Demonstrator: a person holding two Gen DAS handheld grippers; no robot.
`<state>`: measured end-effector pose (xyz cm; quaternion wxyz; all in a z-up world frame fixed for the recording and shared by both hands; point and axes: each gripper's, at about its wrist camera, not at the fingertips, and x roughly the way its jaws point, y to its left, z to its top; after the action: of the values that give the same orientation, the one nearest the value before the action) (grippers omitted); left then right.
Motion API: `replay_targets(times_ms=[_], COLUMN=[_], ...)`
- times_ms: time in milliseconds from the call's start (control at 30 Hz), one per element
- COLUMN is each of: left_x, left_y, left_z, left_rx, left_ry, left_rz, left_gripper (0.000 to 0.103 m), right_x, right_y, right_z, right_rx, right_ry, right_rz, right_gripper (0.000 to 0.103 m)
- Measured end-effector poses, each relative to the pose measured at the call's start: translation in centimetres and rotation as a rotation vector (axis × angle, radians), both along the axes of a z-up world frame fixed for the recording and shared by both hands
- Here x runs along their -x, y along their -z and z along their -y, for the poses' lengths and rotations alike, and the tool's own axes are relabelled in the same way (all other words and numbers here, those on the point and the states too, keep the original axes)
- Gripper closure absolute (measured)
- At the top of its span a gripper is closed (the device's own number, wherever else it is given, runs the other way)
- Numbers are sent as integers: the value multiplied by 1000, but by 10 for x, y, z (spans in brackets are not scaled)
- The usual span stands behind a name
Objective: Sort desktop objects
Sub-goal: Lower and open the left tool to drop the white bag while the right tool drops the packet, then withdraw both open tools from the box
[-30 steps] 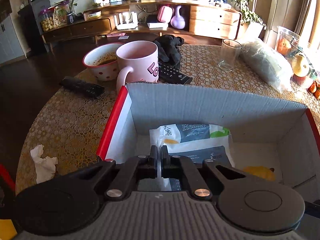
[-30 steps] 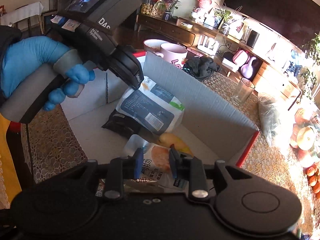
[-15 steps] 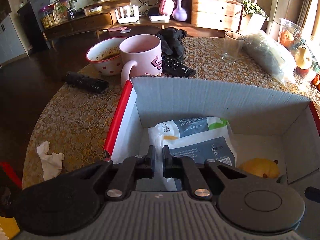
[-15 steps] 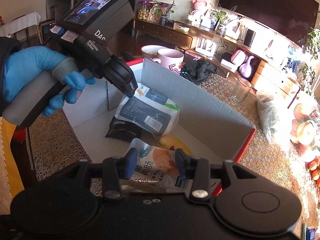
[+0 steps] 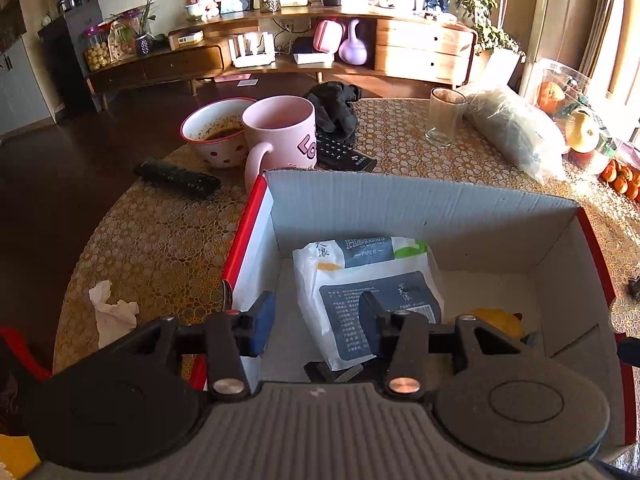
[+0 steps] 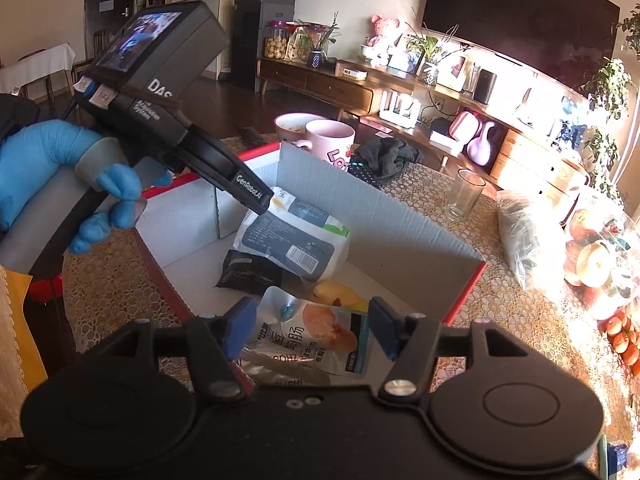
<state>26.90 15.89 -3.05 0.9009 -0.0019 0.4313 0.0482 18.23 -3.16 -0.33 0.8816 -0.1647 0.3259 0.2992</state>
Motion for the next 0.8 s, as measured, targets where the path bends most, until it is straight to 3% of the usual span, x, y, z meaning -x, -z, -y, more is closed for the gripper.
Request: replay_targets(times_ms=[200,533,800], left_x=[18,47,65], left_y=[-12,-23,-28], left_z=[6,20,27], left_rx=[10,10,4], left_ry=[9,28,30], left_rz=[35,58,76], left_gripper=[45,32,19], right_x=[9,26,40], right_y=[-5,-11,-18], right_z=[5,17,37], right_rx=[-11,-26,-90], right_ry=[4,30,44], right_rz=[7,22,23], right_gripper=[31,24,6])
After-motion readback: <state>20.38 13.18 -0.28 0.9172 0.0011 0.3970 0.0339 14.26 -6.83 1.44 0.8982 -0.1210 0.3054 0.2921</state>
